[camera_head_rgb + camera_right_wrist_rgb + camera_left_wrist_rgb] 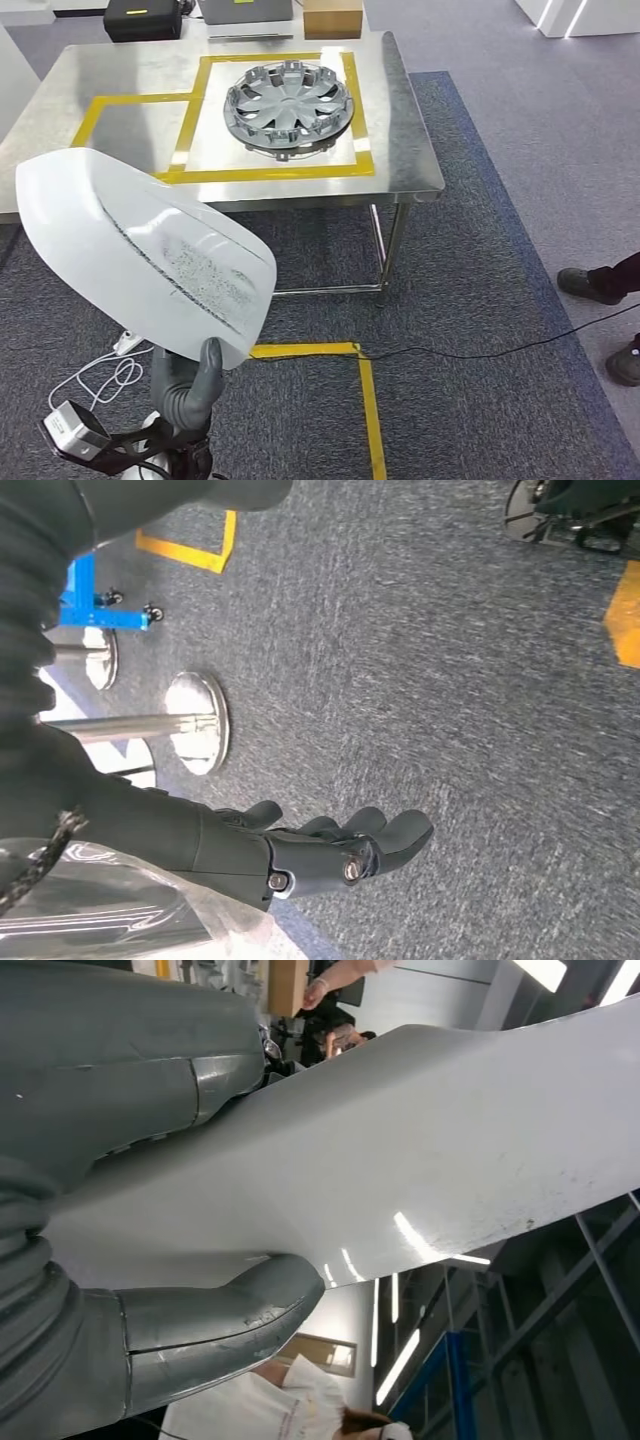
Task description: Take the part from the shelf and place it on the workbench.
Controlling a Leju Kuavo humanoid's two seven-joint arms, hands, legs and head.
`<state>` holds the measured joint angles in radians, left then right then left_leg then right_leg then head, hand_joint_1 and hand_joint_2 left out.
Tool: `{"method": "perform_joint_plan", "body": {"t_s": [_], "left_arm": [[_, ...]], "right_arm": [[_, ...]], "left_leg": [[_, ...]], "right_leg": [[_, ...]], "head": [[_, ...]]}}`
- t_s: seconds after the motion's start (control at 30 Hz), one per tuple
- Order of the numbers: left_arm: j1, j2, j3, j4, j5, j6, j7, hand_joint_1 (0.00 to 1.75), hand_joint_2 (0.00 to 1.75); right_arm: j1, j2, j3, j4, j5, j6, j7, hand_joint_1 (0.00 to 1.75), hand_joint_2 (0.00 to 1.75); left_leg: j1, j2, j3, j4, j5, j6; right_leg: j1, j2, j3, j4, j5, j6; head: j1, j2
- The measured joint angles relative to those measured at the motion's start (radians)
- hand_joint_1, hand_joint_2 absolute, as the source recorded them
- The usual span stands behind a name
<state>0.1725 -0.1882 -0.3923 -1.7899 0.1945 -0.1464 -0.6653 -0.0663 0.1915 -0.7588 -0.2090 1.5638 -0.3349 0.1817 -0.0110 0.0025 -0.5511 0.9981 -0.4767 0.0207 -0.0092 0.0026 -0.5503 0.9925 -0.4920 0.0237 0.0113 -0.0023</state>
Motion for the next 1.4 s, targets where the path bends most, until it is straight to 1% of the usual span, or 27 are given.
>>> {"method": "perform_joint_plan", "body": {"t_s": [0.07,0.1,0.13,0.2,0.23,0.27,0.3,0.33,0.4,0.43,0.5,0.6,0.67,0.73,0.77,0.8,0.83,0.9,0.93,0.97,1.1,1.17,1.23,1.27,1.3,1.33,1.4], "left_arm": [[-0.002,0.001,0.0,0.0,-0.013,-0.012,-0.011,1.75,1.75],[-0.003,0.001,0.0,0.0,-0.017,-0.021,-0.017,1.75,1.75],[-0.005,0.002,0.0,0.0,-0.02,-0.031,-0.022,1.75,1.75],[-0.005,0.004,0.0,0.0,-0.024,-0.049,-0.027,1.75,1.75],[-0.005,0.005,0.0,0.0,-0.025,-0.056,-0.028,1.75,1.75],[-0.004,0.006,0.0,0.001,-0.026,-0.063,-0.029,1.75,1.75],[-0.004,0.008,0.0,0.001,-0.026,-0.068,-0.03,1.75,1.75],[-0.004,0.008,0.0,0.001,-0.027,-0.073,-0.03,1.75,1.75],[-0.004,0.009,0.0,0.001,-0.027,-0.077,-0.031,1.75,1.75],[-0.004,0.009,0.0,0.001,-0.027,-0.077,-0.032,1.75,1.75],[-0.003,0.009,0.001,0.002,-0.026,-0.077,-0.033,1.75,1.75],[-0.003,0.006,0.001,0.002,-0.023,-0.075,-0.033,1.75,1.75],[-0.003,0.002,0.002,0.002,-0.014,-0.072,-0.033,1.75,1.75],[-0.002,-0.001,0.002,0.003,-0.004,-0.071,-0.033,1.75,1.75],[-0.002,-0.001,0.002,0.003,0.0,-0.071,-0.033,1.75,1.75],[-0.002,-0.002,0.002,0.003,0.003,-0.071,-0.033,1.75,1.75],[-0.002,-0.002,0.002,0.003,0.005,-0.071,-0.033,1.75,1.75],[-0.002,-0.003,0.003,0.003,0.005,-0.071,-0.033,1.75,1.75],[-0.002,-0.003,0.003,0.003,0.005,-0.071,-0.033,1.75,1.75],[-0.003,-0.004,0.003,0.003,0.006,-0.071,-0.033,1.75,1.75],[-0.003,-0.005,0.005,0.003,0.016,-0.072,-0.033,1.75,1.75],[-0.003,-0.005,0.007,0.004,0.023,-0.069,-0.031,1.75,1.75],[-0.002,-0.005,0.009,0.004,0.025,-0.066,-0.027,1.75,1.75],[-0.002,-0.004,0.01,0.004,0.023,-0.067,-0.026,1.75,1.75],[-0.002,-0.003,0.01,0.004,0.019,-0.069,-0.025,1.75,1.75],[-0.002,-0.003,0.011,0.005,0.015,-0.073,-0.025,1.75,1.75],[-0.004,-0.002,0.011,0.005,0.008,-0.081,-0.027,1.75,1.75]], "right_arm": [[0.001,0.0,0.002,0.0,0.003,0.004,0.0,0.0,1.75],[0.001,0.0,0.004,0.0,0.005,0.005,0.0,0.0,1.75],[0.0,0.0,0.005,0.0,0.006,0.008,-0.001,0.0,1.75],[0.0,0.0,0.008,0.0,0.008,0.012,-0.003,0.0,1.75],[0.001,0.0,0.009,0.0,0.008,0.015,-0.004,0.0,1.75],[0.003,0.0,0.01,0.0,0.008,0.017,-0.005,0.0,1.75],[0.004,0.0,0.01,0.0,0.008,0.018,-0.006,0.0,1.75],[0.005,0.0,0.01,0.0,0.008,0.018,-0.007,0.0,1.75],[0.004,0.0,0.011,0.0,0.007,0.018,-0.008,0.0,1.75],[0.003,0.0,0.011,0.001,0.007,0.018,-0.009,0.0,1.75],[0.0,0.0,0.011,0.002,0.006,0.018,-0.009,0.0,1.75],[-0.001,0.0,0.011,0.001,0.005,0.018,-0.009,0.0,1.75],[-0.001,0.0,0.011,0.001,0.006,0.018,-0.009,0.0,1.75],[0.0,-0.001,0.011,0.001,0.005,0.018,-0.009,0.0,1.75],[0.001,-0.002,0.011,0.001,0.005,0.018,-0.009,0.0,1.75],[0.003,-0.002,0.011,0.001,0.004,0.018,-0.009,0.0,1.75],[0.004,-0.003,0.011,0.001,0.004,0.018,-0.009,0.0,1.75],[0.003,-0.004,0.011,0.001,0.005,0.018,-0.009,0.0,1.75],[0.002,-0.004,0.011,0.001,0.005,0.018,-0.009,0.0,1.75],[0.002,-0.004,0.011,0.001,0.005,0.018,-0.009,0.0,1.75],[0.003,-0.004,0.011,0.002,0.003,0.018,-0.009,0.0,1.75],[0.002,-0.004,0.011,0.002,0.002,0.018,-0.009,0.0,1.75],[0.001,-0.004,0.011,0.002,0.001,0.018,-0.009,0.0,1.75],[0.001,-0.004,0.011,0.002,0.0,0.018,-0.009,0.0,1.75],[0.002,-0.004,0.011,0.002,0.0,0.018,-0.01,0.0,1.75],[0.002,-0.004,0.011,0.002,0.0,0.018,-0.011,0.0,1.75],[0.002,-0.003,0.011,0.002,0.0,0.018,-0.015,0.0,1.75]], "left_leg": [[0.001,0.0,-0.003,0.007,-0.007,-0.009],[0.003,0.0,-0.011,0.028,-0.022,-0.015],[0.005,0.0,-0.03,0.069,-0.045,-0.021],[0.009,-0.001,-0.094,0.203,-0.102,-0.03],[0.01,-0.001,-0.126,0.265,-0.118,-0.031],[0.011,-0.001,-0.144,0.298,-0.115,-0.031],[0.011,-0.001,-0.145,0.293,-0.094,-0.028],[0.011,-0.001,-0.126,0.248,-0.057,-0.024],[0.007,-0.001,-0.068,0.117,0.013,-0.01],[0.004,-0.002,-0.047,0.068,0.028,-0.004],[0.0,-0.002,-0.035,0.035,0.021,0.007],[0.007,-0.003,-0.027,0.012,0.014,0.016],[0.011,-0.001,-0.019,0.003,0.011,0.022],[0.01,-0.001,-0.017,0.003,0.006,0.026],[0.01,-0.001,-0.015,0.003,0.003,0.027],[0.01,-0.002,-0.011,0.003,0.0,0.025],[0.01,-0.003,-0.004,0.003,-0.005,0.023],[0.009,-0.005,0.009,0.005,-0.016,0.014],[0.007,-0.005,0.012,0.008,-0.022,0.008],[0.005,-0.005,0.013,0.01,-0.025,0.004],[0.006,-0.005,0.009,0.026,-0.041,-0.012],[0.01,-0.005,-0.027,0.11,-0.09,-0.024],[0.012,-0.005,-0.096,0.248,-0.147,-0.031],[0.013,-0.005,-0.123,0.295,-0.156,-0.032],[0.013,-0.005,-0.133,0.306,-0.144,-0.031],[0.013,-0.005,-0.124,0.278,-0.113,-0.027],[0.009,-0.003,-0.066,0.149,-0.036,-0.01]], "right_leg": [[-0.002,-0.001,-0.001,0.0,0.002,-0.011],[-0.004,-0.001,0.0,-0.002,0.002,-0.019],[-0.005,-0.001,0.001,-0.003,-0.001,-0.026],[-0.004,-0.001,0.003,-0.003,-0.012,-0.035],[-0.003,-0.001,0.006,-0.003,-0.017,-0.036],[-0.002,-0.001,0.01,-0.003,-0.022,-0.035],[-0.002,-0.001,0.016,-0.003,-0.027,-0.034],[-0.001,-0.001,0.028,-0.003,-0.031,-0.033],[0.001,-0.001,0.049,-0.002,-0.038,-0.028],[0.002,0.0,0.055,-0.001,-0.041,-0.024],[0.004,0.0,0.052,-0.001,-0.044,-0.014],[0.004,-0.004,0.041,0.012,-0.061,0.002],[0.003,-0.003,-0.011,0.105,-0.105,0.009],[0.0,-0.003,-0.097,0.245,-0.149,0.015],[-0.001,-0.003,-0.129,0.287,-0.151,0.017],[-0.002,-0.003,-0.14,0.288,-0.13,0.019],[-0.003,-0.004,-0.131,0.248,-0.091,0.02],[-0.005,-0.005,-0.076,0.111,-0.01,0.019],[-0.005,-0.005,-0.049,0.057,0.008,0.016],[-0.004,-0.004,-0.033,0.028,0.012,0.012],[-0.004,-0.002,-0.022,0.016,0.003,-0.012],[-0.008,-0.003,-0.017,0.013,0.002,-0.023],[-0.007,-0.003,-0.015,0.014,-0.002,-0.029],[-0.007,-0.003,-0.013,0.014,-0.004,-0.03],[-0.006,-0.002,-0.01,0.013,-0.009,-0.031],[-0.005,0.0,-0.005,0.013,-0.015,-0.031],[-0.003,0.002,0.007,0.012,-0.028,-0.028]], "head": [[-0.001,0.0],[-0.003,0.0],[-0.006,0.0],[-0.011,0.0],[-0.01,0.0],[-0.01,0.0],[-0.011,0.0],[-0.01,0.0],[-0.009,0.0],[-0.009,0.0],[-0.009,0.0],[-0.009,0.0],[-0.007,0.0],[-0.006,0.0],[-0.007,0.0],[-0.006,0.0],[-0.006,0.0],[-0.006,0.0],[-0.006,0.0],[-0.007,0.0],[-0.015,0.0],[-0.019,0.0],[-0.02,0.0],[-0.02,0.0],[-0.02,0.0],[-0.021,0.0],[-0.02,0.0]]}}
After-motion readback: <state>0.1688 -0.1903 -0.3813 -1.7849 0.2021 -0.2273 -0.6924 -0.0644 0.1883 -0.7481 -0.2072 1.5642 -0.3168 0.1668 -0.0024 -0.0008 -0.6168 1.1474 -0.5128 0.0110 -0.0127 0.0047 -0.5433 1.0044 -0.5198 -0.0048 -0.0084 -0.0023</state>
